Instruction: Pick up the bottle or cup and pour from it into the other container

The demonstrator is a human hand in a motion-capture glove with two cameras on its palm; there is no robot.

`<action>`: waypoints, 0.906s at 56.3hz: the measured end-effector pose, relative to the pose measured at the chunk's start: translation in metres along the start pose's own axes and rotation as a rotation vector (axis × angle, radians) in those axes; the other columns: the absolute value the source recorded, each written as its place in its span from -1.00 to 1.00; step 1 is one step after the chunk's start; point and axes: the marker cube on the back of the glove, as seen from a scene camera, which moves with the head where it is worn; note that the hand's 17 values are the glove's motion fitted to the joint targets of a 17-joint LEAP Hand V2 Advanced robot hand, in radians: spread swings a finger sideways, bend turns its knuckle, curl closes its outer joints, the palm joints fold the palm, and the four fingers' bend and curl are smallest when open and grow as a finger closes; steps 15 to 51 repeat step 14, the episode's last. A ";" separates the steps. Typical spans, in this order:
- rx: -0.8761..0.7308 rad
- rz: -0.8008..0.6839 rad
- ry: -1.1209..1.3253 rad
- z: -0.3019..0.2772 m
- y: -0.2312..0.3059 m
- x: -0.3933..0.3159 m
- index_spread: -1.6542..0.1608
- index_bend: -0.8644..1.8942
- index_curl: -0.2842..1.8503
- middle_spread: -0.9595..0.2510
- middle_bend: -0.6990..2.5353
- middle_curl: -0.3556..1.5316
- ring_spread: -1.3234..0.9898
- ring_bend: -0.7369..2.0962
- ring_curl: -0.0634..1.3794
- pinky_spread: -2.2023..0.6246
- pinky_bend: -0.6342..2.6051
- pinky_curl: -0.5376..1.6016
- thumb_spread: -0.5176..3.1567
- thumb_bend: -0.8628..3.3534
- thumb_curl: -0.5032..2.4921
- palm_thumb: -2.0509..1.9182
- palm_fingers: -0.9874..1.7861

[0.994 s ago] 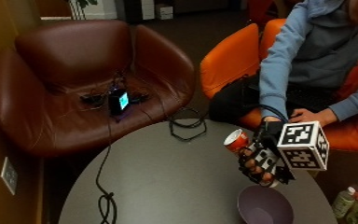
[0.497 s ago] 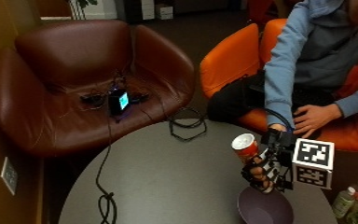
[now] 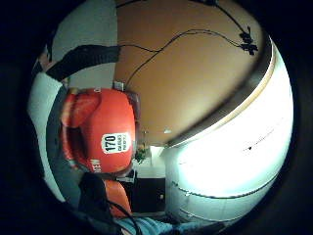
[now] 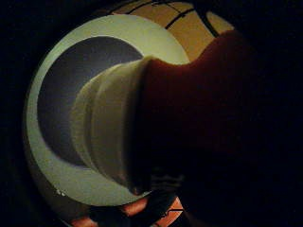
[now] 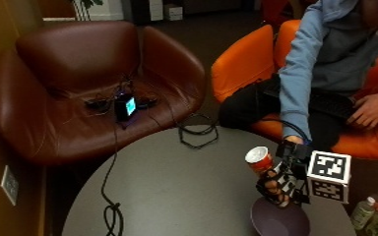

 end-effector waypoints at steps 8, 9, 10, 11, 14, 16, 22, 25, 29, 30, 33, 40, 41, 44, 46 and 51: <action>-0.003 -0.003 -0.007 -0.001 0.000 0.001 0.50 -0.29 -0.43 0.22 -0.36 -0.09 -0.14 -0.24 -0.28 0.31 -0.45 -0.16 -0.70 -0.61 -0.17 0.59 0.52; -0.005 -0.005 -0.008 0.000 0.001 0.001 0.50 -0.29 -0.43 0.22 -0.36 -0.09 -0.14 -0.24 -0.28 0.31 -0.45 -0.16 -0.70 -0.61 -0.17 0.59 0.52; -0.007 -0.006 -0.009 0.000 0.001 0.001 0.50 -0.29 -0.43 0.22 -0.36 -0.09 -0.14 -0.24 -0.28 0.31 -0.45 -0.16 -0.70 -0.61 -0.17 0.59 0.52; -0.009 -0.006 -0.011 0.001 0.001 0.001 0.50 -0.29 -0.43 0.22 -0.36 -0.09 -0.14 -0.24 -0.28 0.31 -0.45 -0.16 -0.70 -0.61 -0.17 0.59 0.52; -0.012 -0.005 -0.019 0.001 0.001 0.001 0.50 -0.28 -0.43 0.22 -0.36 -0.09 -0.14 -0.24 -0.28 0.31 -0.45 -0.16 -0.70 -0.61 -0.17 0.59 0.52; -0.012 -0.005 -0.019 0.001 0.001 0.001 0.50 -0.28 -0.43 0.22 -0.36 -0.09 -0.14 -0.24 -0.28 0.31 -0.45 -0.16 -0.70 -0.61 -0.17 0.59 0.52; -0.012 -0.005 -0.019 0.001 0.001 0.001 0.50 -0.28 -0.43 0.22 -0.36 -0.09 -0.14 -0.24 -0.28 0.31 -0.45 -0.16 -0.70 -0.61 -0.17 0.59 0.52; -0.012 -0.005 -0.019 0.001 0.001 0.001 0.50 -0.28 -0.43 0.22 -0.36 -0.09 -0.14 -0.24 -0.28 0.31 -0.45 -0.16 -0.70 -0.61 -0.17 0.59 0.52; -0.012 -0.005 -0.019 0.001 0.001 0.001 0.50 -0.28 -0.43 0.22 -0.36 -0.09 -0.14 -0.24 -0.28 0.31 -0.45 -0.16 -0.70 -0.61 -0.17 0.59 0.52; -0.012 -0.005 -0.019 0.001 0.001 0.001 0.50 -0.28 -0.43 0.22 -0.36 -0.09 -0.14 -0.24 -0.28 0.31 -0.45 -0.16 -0.70 -0.61 -0.17 0.59 0.52; -0.012 -0.005 -0.019 0.001 0.001 0.001 0.50 -0.28 -0.43 0.22 -0.36 -0.09 -0.14 -0.24 -0.28 0.31 -0.45 -0.16 -0.70 -0.61 -0.17 0.59 0.52; -0.012 -0.005 -0.019 0.001 0.001 0.001 0.50 -0.28 -0.43 0.22 -0.36 -0.09 -0.14 -0.24 -0.28 0.31 -0.45 -0.16 -0.70 -0.61 -0.17 0.59 0.52; -0.012 -0.005 -0.019 0.001 0.001 0.001 0.50 -0.28 -0.43 0.22 -0.36 -0.09 -0.14 -0.24 -0.28 0.31 -0.45 -0.16 -0.70 -0.61 -0.17 0.59 0.52; -0.012 -0.005 -0.019 0.001 0.001 0.001 0.50 -0.28 -0.43 0.22 -0.36 -0.09 -0.14 -0.24 -0.28 0.31 -0.45 -0.16 -0.70 -0.61 -0.17 0.59 0.52; -0.012 -0.005 -0.019 0.001 0.001 0.001 0.50 -0.28 -0.43 0.22 -0.36 -0.09 -0.14 -0.24 -0.28 0.31 -0.45 -0.16 -0.70 -0.61 -0.17 0.59 0.52; -0.012 -0.005 -0.019 0.001 0.001 0.001 0.50 -0.28 -0.43 0.22 -0.36 -0.09 -0.14 -0.24 -0.28 0.31 -0.45 -0.16 -0.70 -0.61 -0.17 0.59 0.52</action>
